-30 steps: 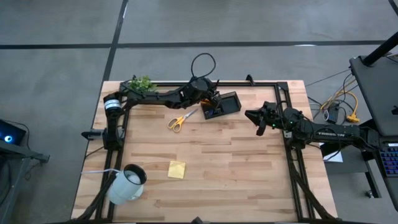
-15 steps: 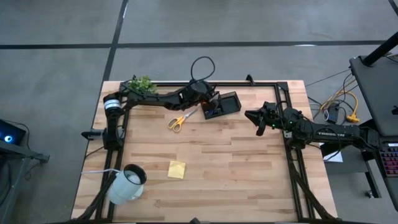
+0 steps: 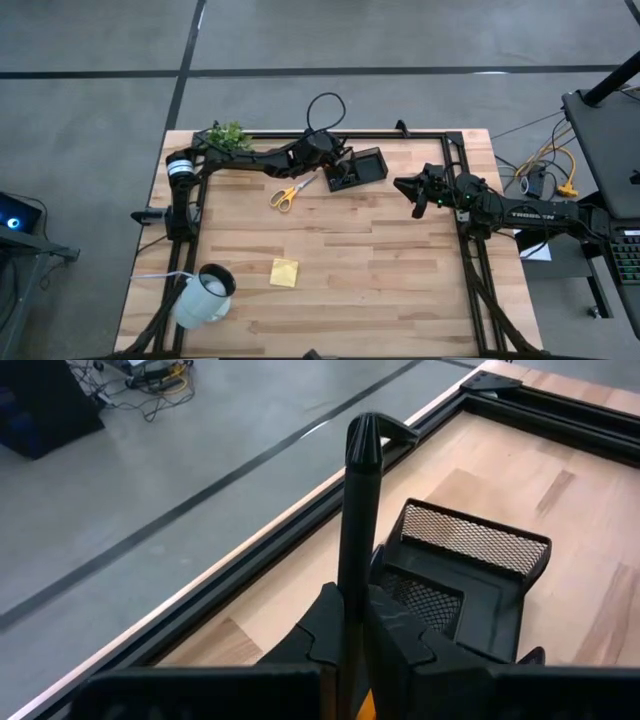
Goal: Pick and place office supplies into organizer
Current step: Put the pen into the desk organizer, then put the scissors into the desk organizer
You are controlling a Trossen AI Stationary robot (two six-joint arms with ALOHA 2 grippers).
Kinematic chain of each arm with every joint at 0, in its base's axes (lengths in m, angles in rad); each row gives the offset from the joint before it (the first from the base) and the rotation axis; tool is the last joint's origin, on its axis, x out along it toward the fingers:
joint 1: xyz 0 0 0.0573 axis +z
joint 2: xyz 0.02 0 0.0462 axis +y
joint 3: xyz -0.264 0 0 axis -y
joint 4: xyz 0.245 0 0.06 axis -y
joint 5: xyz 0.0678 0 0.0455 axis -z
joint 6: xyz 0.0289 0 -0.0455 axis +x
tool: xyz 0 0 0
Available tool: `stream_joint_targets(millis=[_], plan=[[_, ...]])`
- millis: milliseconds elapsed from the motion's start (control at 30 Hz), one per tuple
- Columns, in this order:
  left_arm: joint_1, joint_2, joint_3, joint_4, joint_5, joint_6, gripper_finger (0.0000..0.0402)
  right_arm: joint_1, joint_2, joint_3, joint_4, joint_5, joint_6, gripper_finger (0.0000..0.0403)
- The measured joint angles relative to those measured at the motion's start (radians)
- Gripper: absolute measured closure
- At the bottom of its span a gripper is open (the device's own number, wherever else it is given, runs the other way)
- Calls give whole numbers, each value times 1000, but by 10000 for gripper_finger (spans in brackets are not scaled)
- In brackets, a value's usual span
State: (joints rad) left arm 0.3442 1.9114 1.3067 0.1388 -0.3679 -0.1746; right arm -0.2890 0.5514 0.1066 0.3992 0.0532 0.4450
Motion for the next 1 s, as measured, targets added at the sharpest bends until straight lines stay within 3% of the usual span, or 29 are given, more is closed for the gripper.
stream_joint_targets(millis=[267, 633, 1000], plan=[[4, 0, 0, -7, 0, 0, 390, 0, 0, 0, 0, 0, 0, 346], [3, 0, 0, -5, 0, -2, 313, 0, 0, 0, 0, -2, 0, 346], [0, 0, 6, 19, 5, -5, 304, 1, 0, 0, 0, -2, 0, 346]])
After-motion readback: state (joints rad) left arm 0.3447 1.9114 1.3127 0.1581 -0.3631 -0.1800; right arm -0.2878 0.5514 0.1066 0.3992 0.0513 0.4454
